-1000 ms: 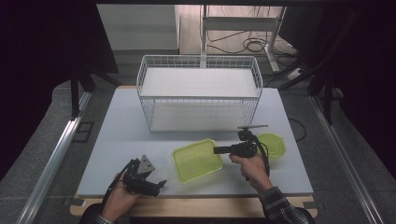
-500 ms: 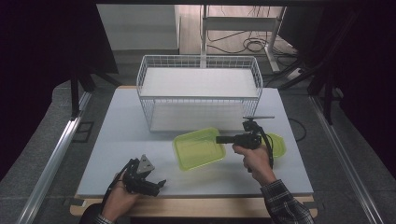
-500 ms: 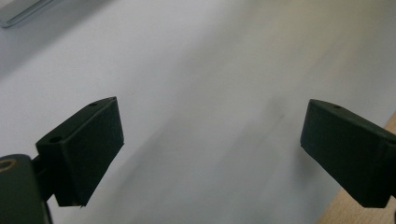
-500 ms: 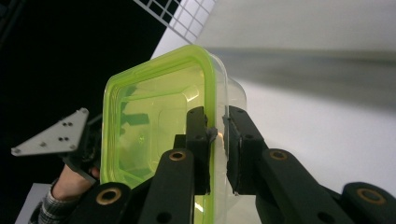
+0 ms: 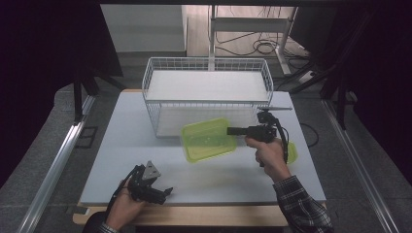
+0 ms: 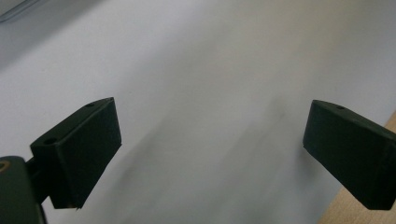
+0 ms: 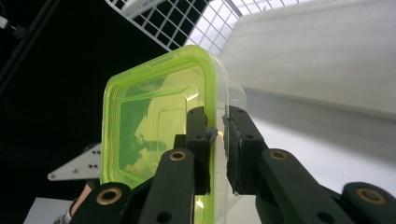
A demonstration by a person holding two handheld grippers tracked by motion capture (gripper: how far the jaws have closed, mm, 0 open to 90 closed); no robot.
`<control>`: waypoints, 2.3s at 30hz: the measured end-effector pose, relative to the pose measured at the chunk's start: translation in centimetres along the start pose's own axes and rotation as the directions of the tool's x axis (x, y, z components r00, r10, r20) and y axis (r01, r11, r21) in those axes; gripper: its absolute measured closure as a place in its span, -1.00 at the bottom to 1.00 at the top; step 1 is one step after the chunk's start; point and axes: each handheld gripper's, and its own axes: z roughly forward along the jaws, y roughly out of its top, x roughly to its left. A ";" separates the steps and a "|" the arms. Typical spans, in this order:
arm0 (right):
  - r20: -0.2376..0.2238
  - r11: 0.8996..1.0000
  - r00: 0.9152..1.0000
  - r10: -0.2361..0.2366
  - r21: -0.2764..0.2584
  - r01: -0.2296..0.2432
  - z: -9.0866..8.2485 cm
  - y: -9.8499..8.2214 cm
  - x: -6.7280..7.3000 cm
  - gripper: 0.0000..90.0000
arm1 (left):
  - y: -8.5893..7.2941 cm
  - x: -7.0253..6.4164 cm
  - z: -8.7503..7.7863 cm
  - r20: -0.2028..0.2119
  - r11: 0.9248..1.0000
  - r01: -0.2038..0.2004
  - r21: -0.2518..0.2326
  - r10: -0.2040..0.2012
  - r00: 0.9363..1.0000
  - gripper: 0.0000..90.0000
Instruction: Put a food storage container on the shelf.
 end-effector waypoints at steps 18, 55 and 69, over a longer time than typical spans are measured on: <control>-0.002 0.996 1.000 -0.029 -0.079 0.028 -1.2 4.5 2.6 0.77 | 0.0 0.1 0.0 0.010 1.000 0.010 -0.006 -0.010 1.000 -0.92; 0.187 0.968 0.981 0.042 -0.253 0.006 0.0 13.3 2.4 0.77 | 0.0 0.2 -0.2 0.016 1.000 0.014 -0.028 -0.014 1.000 -0.92; 0.257 0.971 0.966 -0.010 -0.228 0.071 0.9 14.0 2.0 0.64 | -0.1 0.1 0.0 0.018 1.000 0.007 -0.012 -0.007 1.000 -0.92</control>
